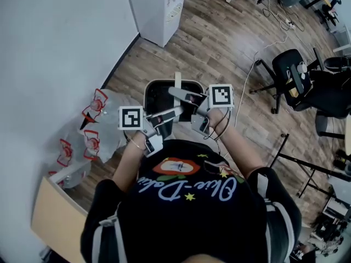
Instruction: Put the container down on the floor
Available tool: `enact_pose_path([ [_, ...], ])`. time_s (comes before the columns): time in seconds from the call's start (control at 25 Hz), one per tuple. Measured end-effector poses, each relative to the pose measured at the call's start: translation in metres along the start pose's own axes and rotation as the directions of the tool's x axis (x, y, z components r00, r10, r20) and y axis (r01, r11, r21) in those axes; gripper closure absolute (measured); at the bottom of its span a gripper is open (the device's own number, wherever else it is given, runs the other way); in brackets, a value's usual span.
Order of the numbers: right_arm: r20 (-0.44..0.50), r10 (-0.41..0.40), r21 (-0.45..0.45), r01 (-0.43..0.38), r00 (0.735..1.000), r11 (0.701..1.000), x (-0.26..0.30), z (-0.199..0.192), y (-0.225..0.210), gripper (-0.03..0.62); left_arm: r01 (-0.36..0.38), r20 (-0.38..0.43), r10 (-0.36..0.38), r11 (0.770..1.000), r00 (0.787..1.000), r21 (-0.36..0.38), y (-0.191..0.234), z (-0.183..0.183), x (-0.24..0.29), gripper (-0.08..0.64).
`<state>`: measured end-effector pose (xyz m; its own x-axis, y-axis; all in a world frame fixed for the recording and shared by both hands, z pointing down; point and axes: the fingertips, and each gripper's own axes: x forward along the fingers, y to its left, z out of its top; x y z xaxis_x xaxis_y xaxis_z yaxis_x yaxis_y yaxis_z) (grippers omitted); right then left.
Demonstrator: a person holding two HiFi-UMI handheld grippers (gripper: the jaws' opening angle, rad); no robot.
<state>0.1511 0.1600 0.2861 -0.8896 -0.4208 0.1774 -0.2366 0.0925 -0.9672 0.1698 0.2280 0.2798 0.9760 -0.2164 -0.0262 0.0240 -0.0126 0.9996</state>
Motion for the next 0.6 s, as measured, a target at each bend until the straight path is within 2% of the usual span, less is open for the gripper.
enact_pose_path([
  [0.12,0.003,-0.007,-0.005,0.007,1.0,1.0,0.021,0.007,-0.001,0.511,0.009,-0.004,-0.009,1.0,1.0,-0.006,0.004,0.017,-0.013,0.486],
  [0.2,0.004,-0.005,-0.003,0.005,1.0,1.0,0.024,0.007,0.001,0.511,0.029,-0.002,-0.029,0.999,1.0,-0.03,-0.001,0.02,-0.014,0.486],
  [0.28,0.009,0.002,0.01,-0.002,1.0,1.0,0.025,0.008,0.005,0.511,0.041,-0.005,-0.041,0.999,0.999,-0.019,-0.005,0.021,-0.013,0.486],
  [0.48,-0.004,0.013,0.017,-0.012,1.0,1.0,0.04,0.007,0.008,0.511,0.018,-0.008,-0.018,1.0,1.0,0.015,-0.002,0.031,-0.026,0.486],
  [0.6,-0.029,0.012,0.02,-0.012,1.0,1.0,0.052,0.006,0.009,0.511,0.014,0.028,-0.014,1.0,1.0,-0.01,0.0,0.037,-0.036,0.486],
])
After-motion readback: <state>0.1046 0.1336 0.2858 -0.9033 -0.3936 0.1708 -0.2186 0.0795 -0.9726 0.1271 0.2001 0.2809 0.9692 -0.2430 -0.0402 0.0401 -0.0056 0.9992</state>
